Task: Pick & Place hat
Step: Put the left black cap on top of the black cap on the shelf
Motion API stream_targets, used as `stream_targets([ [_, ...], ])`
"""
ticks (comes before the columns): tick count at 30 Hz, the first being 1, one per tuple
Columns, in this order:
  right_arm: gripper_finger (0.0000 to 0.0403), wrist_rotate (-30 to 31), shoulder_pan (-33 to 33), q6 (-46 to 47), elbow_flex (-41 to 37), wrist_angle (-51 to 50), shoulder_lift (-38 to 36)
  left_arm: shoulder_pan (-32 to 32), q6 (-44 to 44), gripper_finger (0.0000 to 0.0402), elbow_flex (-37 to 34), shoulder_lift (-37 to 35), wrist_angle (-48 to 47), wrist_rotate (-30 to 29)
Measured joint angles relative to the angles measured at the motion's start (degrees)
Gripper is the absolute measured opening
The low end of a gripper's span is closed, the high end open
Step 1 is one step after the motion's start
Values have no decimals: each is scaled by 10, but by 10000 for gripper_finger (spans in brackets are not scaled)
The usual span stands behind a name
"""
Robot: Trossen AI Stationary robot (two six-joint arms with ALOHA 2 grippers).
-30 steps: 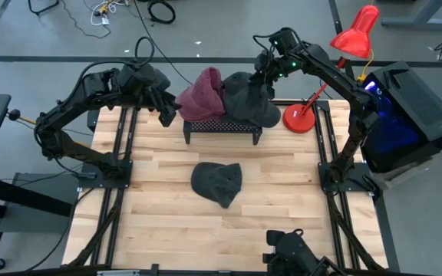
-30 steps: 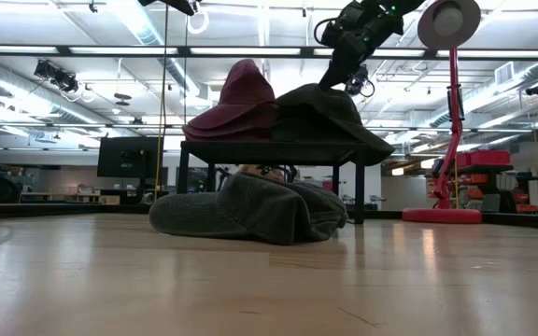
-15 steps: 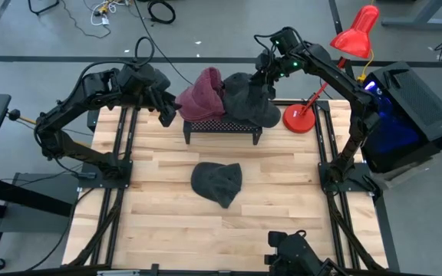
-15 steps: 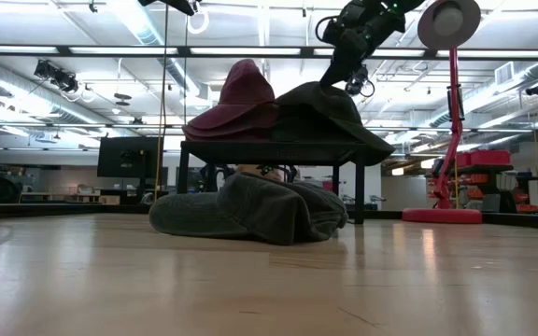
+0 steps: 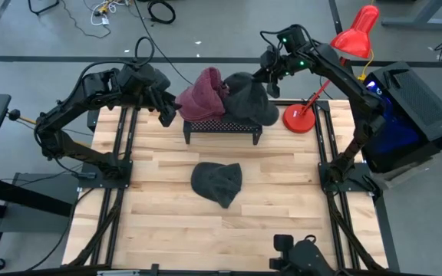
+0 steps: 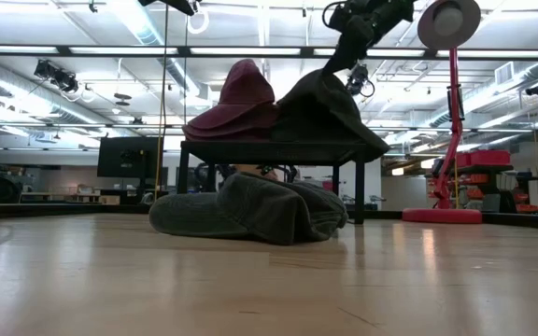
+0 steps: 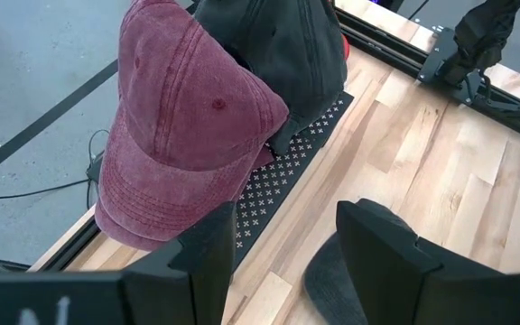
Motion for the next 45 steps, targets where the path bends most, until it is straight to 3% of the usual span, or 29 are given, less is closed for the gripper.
stream_targets([
  [12,43,-4,0,11,0,48,-33,0,0,199,0,0,0,0],
  [22,43,-61,1,57,0,85,-37,0,0,199,0,0,0,0],
  [45,43,-61,18,98,0,105,-37,0,4,199,0,0,0,0],
])
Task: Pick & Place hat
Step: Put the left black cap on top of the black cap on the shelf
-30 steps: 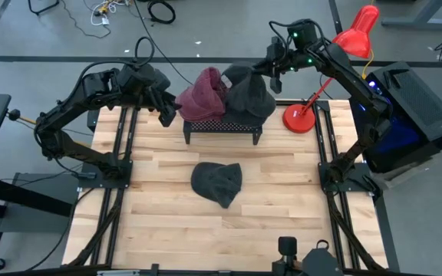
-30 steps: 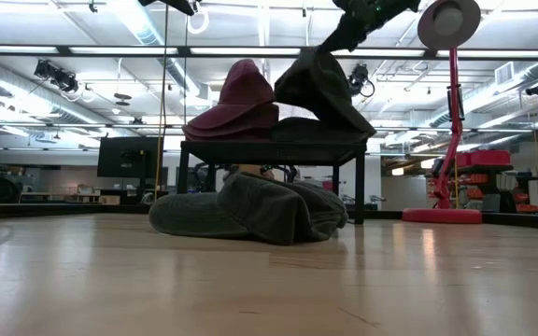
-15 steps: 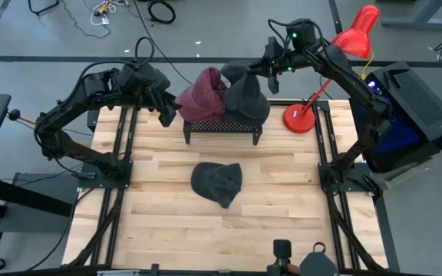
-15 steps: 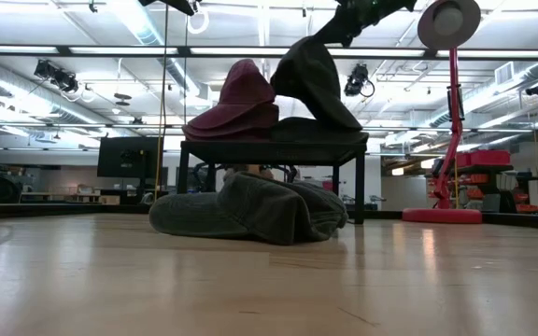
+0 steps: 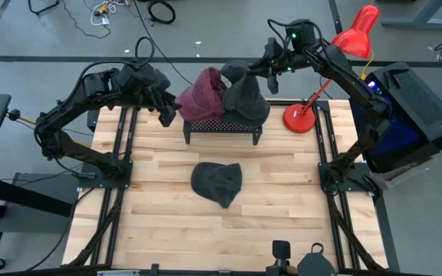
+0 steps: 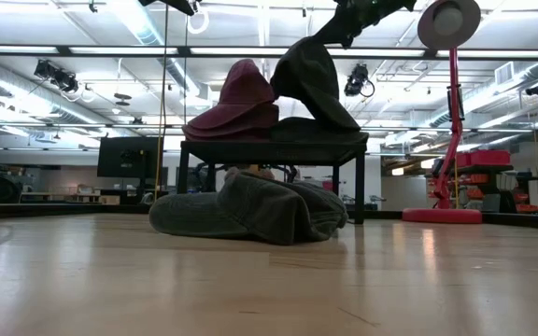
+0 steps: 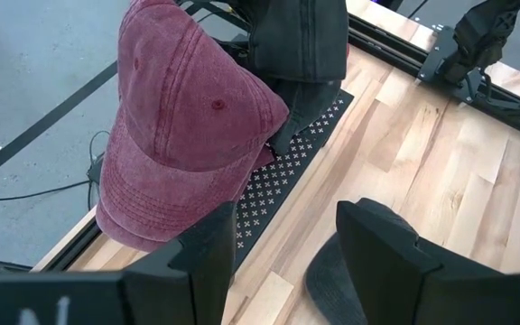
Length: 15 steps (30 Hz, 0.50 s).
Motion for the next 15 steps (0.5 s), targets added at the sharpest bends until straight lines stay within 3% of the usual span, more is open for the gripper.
stream_targets([
  [11,45,3,0,9,0,-5,3,0,0,199,0,0,0,0],
  [15,64,10,0,19,0,-9,3,0,0,199,0,0,0,0],
])
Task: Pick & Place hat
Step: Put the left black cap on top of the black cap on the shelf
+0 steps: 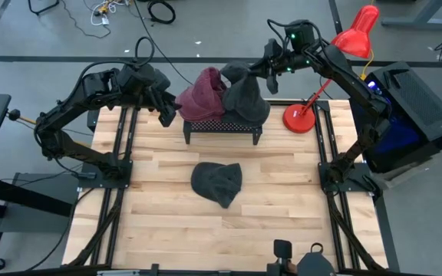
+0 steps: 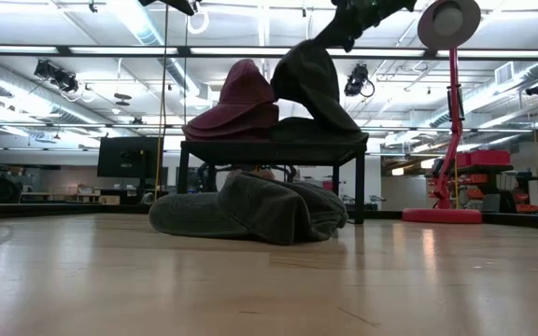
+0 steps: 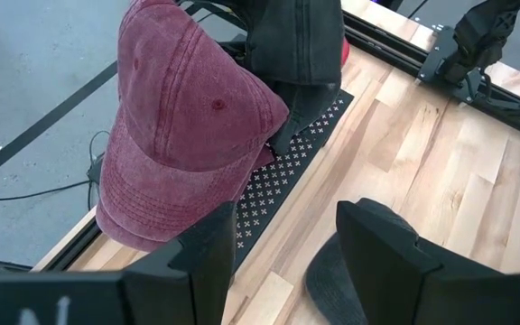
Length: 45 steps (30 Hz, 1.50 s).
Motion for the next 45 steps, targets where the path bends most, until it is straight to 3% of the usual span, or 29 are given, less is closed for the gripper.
stream_targets([
  [10,148,5,0,1,0,-22,0,0,2,199,0,0,0,0],
  [16,174,5,0,2,0,-23,-1,0,2,199,0,0,0,0],
  [26,178,15,0,5,1,-24,-18,0,0,199,0,0,0,0],
  [45,178,3,0,13,0,23,21,0,-1,199,0,0,0,0],
])
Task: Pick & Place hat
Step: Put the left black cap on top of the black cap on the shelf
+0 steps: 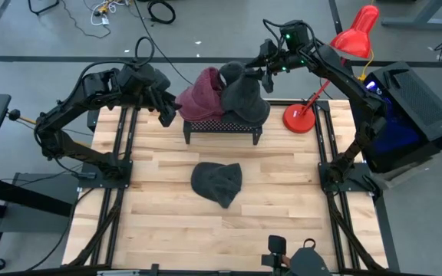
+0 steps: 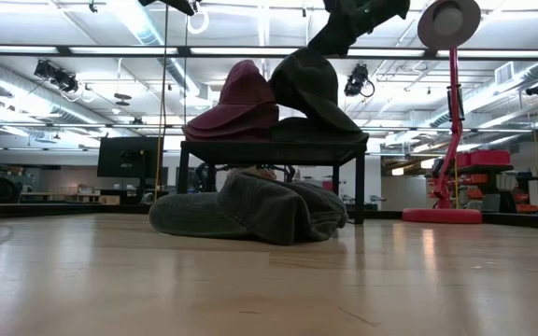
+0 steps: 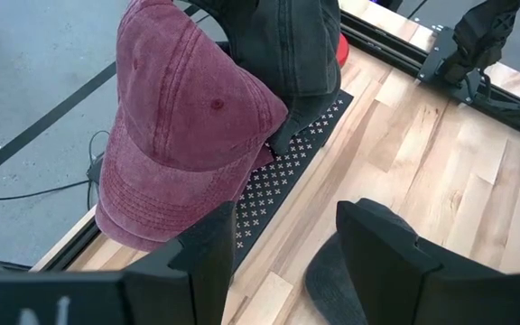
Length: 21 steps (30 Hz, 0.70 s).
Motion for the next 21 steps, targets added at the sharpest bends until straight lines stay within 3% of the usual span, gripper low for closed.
stream_targets([
  [9,167,2,1,-4,0,0,3,0,1,199,0,0,0,0],
  [21,47,14,1,-2,0,-8,3,0,1,199,0,0,0,0],
])
